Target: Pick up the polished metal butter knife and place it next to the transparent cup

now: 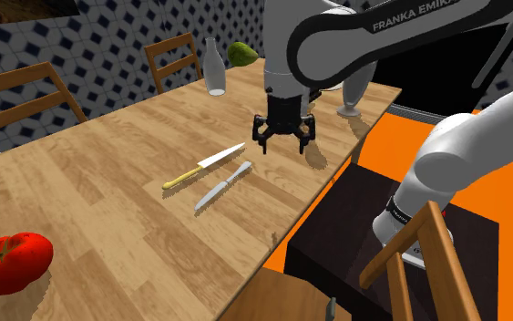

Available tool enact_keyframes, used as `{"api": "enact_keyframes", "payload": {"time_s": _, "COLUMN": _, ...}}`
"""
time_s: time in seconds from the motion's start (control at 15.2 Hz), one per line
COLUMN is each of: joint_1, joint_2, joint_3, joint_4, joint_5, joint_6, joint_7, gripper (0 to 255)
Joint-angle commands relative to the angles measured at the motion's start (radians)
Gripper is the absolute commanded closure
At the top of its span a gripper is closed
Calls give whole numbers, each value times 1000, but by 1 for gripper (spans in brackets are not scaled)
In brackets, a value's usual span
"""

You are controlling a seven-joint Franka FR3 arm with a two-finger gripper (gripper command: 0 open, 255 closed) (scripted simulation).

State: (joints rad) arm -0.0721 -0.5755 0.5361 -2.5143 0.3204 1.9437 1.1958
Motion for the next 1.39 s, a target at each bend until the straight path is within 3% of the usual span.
{"api": "enact_keyframes", "payload": {"time_s": 0.0, "joint_1": -30, "joint_2": 66, "joint_3": 63, "joint_4": 31, "joint_5": 6, "joint_6": 54, "joint_7": 117, "gripper": 0}}
{"api": "enact_keyframes", "payload": {"time_s": 0.2, "joint_1": -89, "joint_2": 181, "joint_3": 162, "joint_4": 97, "joint_5": -20, "joint_6": 127, "joint_7": 297, "gripper": 0}}
{"api": "enact_keyframes", "payload": {"time_s": 0.4, "joint_1": -159, "joint_2": 315, "joint_3": 261, "joint_4": 176, "joint_5": -93, "joint_6": 194, "joint_7": 497, "gripper": 0}}
{"api": "enact_keyframes", "payload": {"time_s": 0.66, "joint_1": -238, "joint_2": 539, "joint_3": 371, "joint_4": 300, "joint_5": -293, "joint_6": 255, "joint_7": 814, "gripper": 0}}
{"api": "enact_keyframes", "payload": {"time_s": 0.79, "joint_1": -234, "joint_2": 661, "joint_3": 382, "joint_4": 370, "joint_5": -422, "joint_6": 263, "joint_7": 981, "gripper": 0}}
{"api": "enact_keyframes", "payload": {"time_s": 1.32, "joint_1": -197, "joint_2": 746, "joint_3": 348, "joint_4": 333, "joint_5": -515, "joint_6": 350, "joint_7": 1046, "gripper": 0}}
